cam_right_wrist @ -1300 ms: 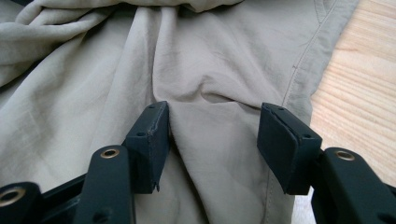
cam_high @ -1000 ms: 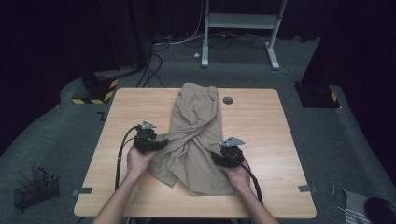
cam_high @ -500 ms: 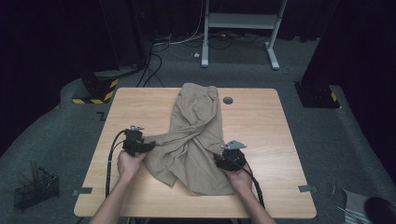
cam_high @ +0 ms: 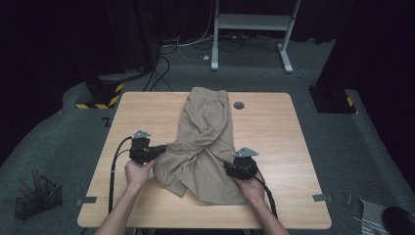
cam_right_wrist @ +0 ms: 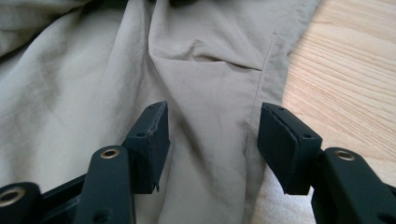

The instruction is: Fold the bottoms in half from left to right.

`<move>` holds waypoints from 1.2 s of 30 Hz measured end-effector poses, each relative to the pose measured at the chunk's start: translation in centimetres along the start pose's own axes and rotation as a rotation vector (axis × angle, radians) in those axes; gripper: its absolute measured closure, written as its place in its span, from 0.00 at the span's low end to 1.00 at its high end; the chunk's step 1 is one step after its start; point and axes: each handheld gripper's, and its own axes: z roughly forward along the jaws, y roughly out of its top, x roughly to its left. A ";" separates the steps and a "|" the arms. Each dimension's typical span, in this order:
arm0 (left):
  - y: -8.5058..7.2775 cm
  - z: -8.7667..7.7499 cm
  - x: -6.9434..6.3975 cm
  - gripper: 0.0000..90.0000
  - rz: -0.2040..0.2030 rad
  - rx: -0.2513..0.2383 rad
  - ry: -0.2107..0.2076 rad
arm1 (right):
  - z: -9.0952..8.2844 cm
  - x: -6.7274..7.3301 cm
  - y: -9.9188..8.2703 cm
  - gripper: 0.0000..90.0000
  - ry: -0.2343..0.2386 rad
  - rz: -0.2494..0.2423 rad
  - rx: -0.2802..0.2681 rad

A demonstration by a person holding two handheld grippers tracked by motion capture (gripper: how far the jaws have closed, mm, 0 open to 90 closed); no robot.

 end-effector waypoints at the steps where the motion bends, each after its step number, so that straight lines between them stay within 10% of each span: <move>1: -0.1 -0.1 -1.0 0.98 0.026 -0.005 -0.036 | -0.2 0.1 0.0 0.48 -0.009 -0.004 0.006; 6: -1.1 1.5 -4.5 0.98 0.102 0.049 -0.122 | -3.0 1.2 -0.8 0.50 0.025 -0.044 -0.036; 10: -2.1 4.2 -5.7 0.98 0.148 0.136 -0.097 | -3.6 1.7 -1.7 0.51 0.066 -0.063 -0.001; 24: -0.5 6.9 -1.6 0.99 0.096 0.182 0.043 | -0.9 1.6 -0.9 0.52 0.080 -0.050 -0.005; 29: 0.6 5.3 -1.3 0.99 0.073 0.140 0.045 | 0.5 1.8 0.4 0.52 0.069 -0.042 -0.003; 36: 1.8 1.1 -6.3 0.99 0.198 0.028 -0.054 | 0.2 2.3 0.7 0.51 0.073 -0.050 0.035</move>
